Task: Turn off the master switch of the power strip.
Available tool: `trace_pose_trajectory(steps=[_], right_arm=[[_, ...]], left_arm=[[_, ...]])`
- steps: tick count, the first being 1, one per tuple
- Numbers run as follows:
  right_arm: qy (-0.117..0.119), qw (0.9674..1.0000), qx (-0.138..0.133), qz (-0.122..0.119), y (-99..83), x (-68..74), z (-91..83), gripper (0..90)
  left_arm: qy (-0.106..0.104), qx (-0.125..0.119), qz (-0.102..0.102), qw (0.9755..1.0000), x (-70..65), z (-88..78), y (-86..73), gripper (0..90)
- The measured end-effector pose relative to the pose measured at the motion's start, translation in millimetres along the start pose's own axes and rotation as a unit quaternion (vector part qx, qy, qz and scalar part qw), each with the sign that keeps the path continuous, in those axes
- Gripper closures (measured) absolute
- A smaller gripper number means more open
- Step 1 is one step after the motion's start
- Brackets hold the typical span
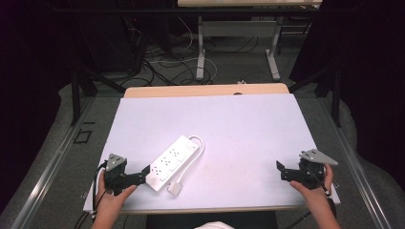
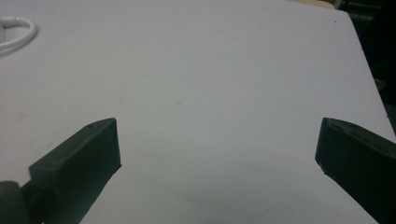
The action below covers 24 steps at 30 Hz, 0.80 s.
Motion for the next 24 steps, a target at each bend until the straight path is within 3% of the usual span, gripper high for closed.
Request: trace_pose_trajectory(steps=[4,19,21,24], right_arm=[[-0.004,0.9997,0.015,-0.018,-4.7,2.4,5.1,0.0],[-0.009,0.9998,0.020,-0.004,-11.2,-4.5,14.2,1.8],[-0.011,0.9999,0.006,0.004,-9.9,-4.5,15.7,2.0],[-0.011,0.9998,0.014,-0.005,-11.5,-5.6,15.5,3.0]], left_arm=[[0.001,0.002,0.001,1.0000,1.0,-0.1,-1.3,2.7],[0.017,-0.004,0.010,0.9998,2.1,-5.3,-1.2,5.8],[0.018,-0.002,0.014,0.9997,1.7,-5.8,-0.6,5.9],[0.022,-0.002,0.014,0.9997,1.3,-6.4,0.5,6.6]])
Point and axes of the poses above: each handheld gripper's, and its own axes: z roughly forward along the jaws, y roughly out of its top, x roughly to its left, the point moved 7 cm from there along z, roughly forward along the jaws, and after that the axes turned 15 degrees about x, right-handed, at the moved point
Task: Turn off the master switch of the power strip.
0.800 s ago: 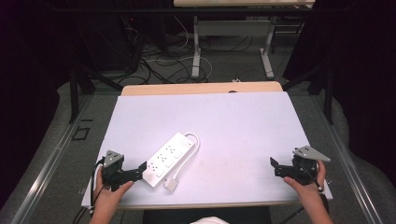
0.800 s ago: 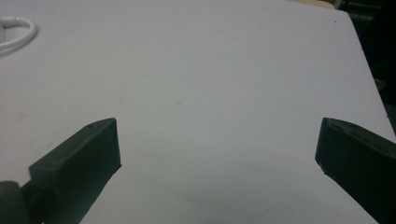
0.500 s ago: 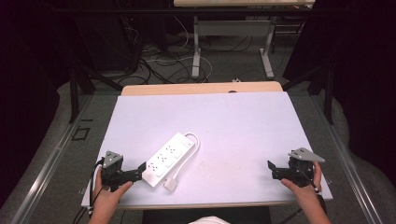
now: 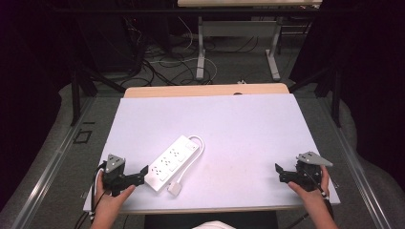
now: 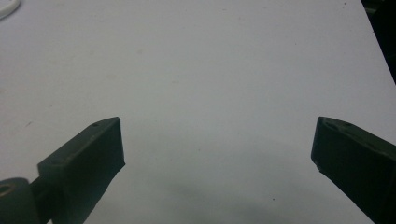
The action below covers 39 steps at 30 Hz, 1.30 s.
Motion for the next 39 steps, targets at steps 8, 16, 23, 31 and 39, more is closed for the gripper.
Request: trace_pose_trajectory(steps=[8,16,23,31,39], right_arm=[[0.004,1.0000,0.000,0.001,0.5,2.0,-1.3,4.4],[0.001,1.0000,-0.005,-0.006,2.2,1.2,-3.7,4.5],[0.000,1.0000,-0.006,-0.005,1.9,0.8,-4.2,5.5],[-0.002,1.0000,-0.006,0.003,1.4,-1.6,-5.5,5.8],[0.001,0.9999,-0.009,0.003,1.5,-3.0,-5.4,6.1]], left_arm=[[0.009,0.004,0.013,0.9999,-3.2,-3.2,2.7,14.2],[0.014,0.011,0.027,0.9995,-8.6,-8.7,11.1,16.6],[0.010,0.022,0.044,0.9987,-15.4,-11.8,20.4,17.6],[-0.001,0.027,0.057,0.9980,-23.8,-14.2,37.1,21.6],[-0.021,0.024,0.060,0.9977,-31.4,-14.3,49.5,23.6]])
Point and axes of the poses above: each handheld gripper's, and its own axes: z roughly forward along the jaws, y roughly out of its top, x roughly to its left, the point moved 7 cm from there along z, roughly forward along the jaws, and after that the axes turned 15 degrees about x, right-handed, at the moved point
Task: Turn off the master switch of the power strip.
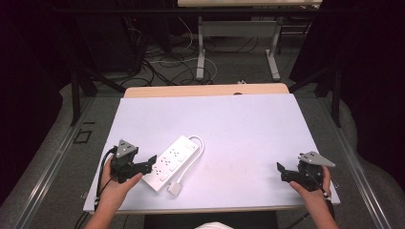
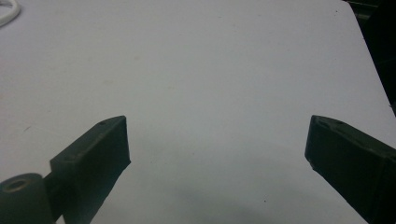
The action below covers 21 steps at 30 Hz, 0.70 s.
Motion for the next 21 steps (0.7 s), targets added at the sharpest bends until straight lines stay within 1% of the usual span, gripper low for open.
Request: trace_pose_trajectory(steps=[4,6,7,8,10,11,12,13,18,21], right_arm=[[-0.001,1.0000,-0.001,0.000,0.0,-0.6,-0.1,6.2],[-0.001,1.0000,-0.001,0.001,-0.1,-0.7,0.0,6.2],[-0.002,1.0000,0.000,0.000,-0.2,-0.8,-0.1,6.2],[-0.002,1.0000,0.000,0.000,-0.2,-0.9,-0.2,6.2],[-0.002,1.0000,0.000,0.000,-0.2,-0.9,-0.3,6.2],[-0.003,1.0000,-0.002,0.008,0.2,-0.5,-0.5,6.3],[0.004,1.0000,-0.001,0.007,0.1,0.0,-1.0,6.3],[0.004,0.9999,-0.002,0.009,0.3,0.1,-0.8,6.3],[0.002,1.0000,-0.001,0.008,0.2,-0.6,-1.0,6.3],[0.000,1.0000,-0.001,0.007,-0.2,-1.0,-0.3,6.4]], left_arm=[[-0.002,0.004,-0.003,1.0000,-0.5,-0.3,5.2,23.5],[0.004,0.000,-0.002,1.0000,-0.1,-0.6,8.6,23.5],[0.009,0.001,0.004,1.0000,0.8,-0.9,9.9,23.4],[0.009,0.000,0.003,1.0000,0.6,-1.0,11.5,23.4],[0.007,-0.001,0.001,1.0000,0.1,-1.1,12.7,23.4],[0.009,-0.004,0.003,0.9999,0.5,-1.1,14.6,23.4],[0.009,-0.003,0.003,0.9999,0.2,-1.1,17.1,23.4],[0.008,-0.001,0.004,1.0000,-0.2,-1.0,18.3,23.4],[0.005,0.002,0.003,1.0000,-2.2,-0.5,24.7,23.6],[0.001,0.003,0.005,1.0000,-5.4,-0.8,32.4,23.9]])
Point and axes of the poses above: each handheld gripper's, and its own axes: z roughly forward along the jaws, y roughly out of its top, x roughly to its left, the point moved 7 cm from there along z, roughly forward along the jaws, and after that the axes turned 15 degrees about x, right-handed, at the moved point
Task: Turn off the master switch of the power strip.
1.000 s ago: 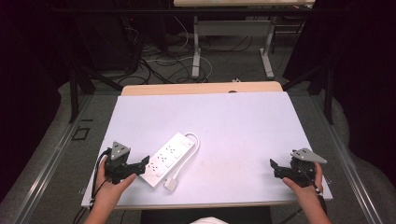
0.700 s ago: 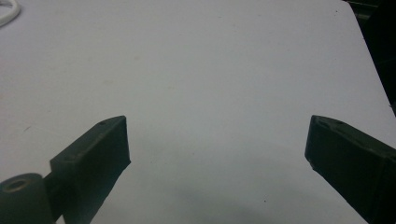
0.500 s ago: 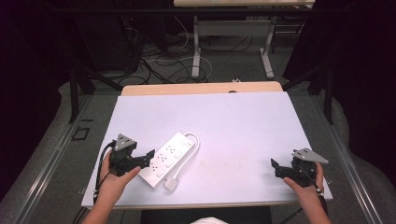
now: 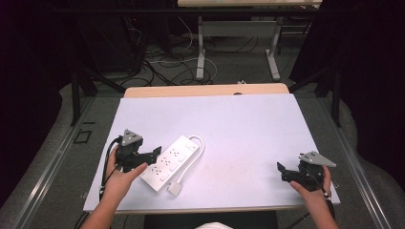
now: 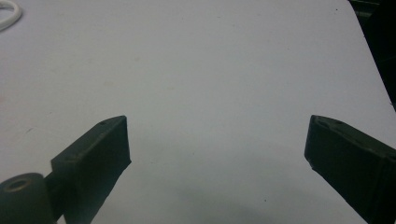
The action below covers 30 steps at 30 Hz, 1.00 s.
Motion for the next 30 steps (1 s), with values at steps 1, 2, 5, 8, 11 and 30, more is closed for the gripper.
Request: trace_pose_trajectory(steps=[1,2,5,8,11,30], right_arm=[[0.001,1.0000,0.000,0.003,0.0,0.4,-0.2,6.4],[0.004,1.0000,-0.002,0.004,0.5,0.9,-0.3,6.4],[0.006,1.0000,0.000,-0.001,0.4,0.5,-1.4,6.4],[0.003,1.0000,-0.003,-0.001,0.9,1.2,-0.7,6.4],[0.004,0.9999,-0.002,-0.009,0.8,1.0,-0.4,6.4],[0.003,1.0000,-0.001,0.000,-0.4,1.6,0.9,6.4]], left_arm=[[-0.002,0.000,0.000,1.0000,-1.3,-0.1,2.0,24.0],[-0.004,-0.001,-0.002,1.0000,-3.1,0.1,3.8,24.2],[-0.001,-0.003,0.002,1.0000,-5.0,0.3,7.5,24.5],[-0.009,-0.003,0.005,0.9999,-10.3,1.6,14.4,25.2],[-0.016,-0.008,0.005,0.9998,-14.2,3.3,19.9,26.0],[-0.045,-0.013,0.000,0.9989,-22.6,9.9,38.8,28.1]])
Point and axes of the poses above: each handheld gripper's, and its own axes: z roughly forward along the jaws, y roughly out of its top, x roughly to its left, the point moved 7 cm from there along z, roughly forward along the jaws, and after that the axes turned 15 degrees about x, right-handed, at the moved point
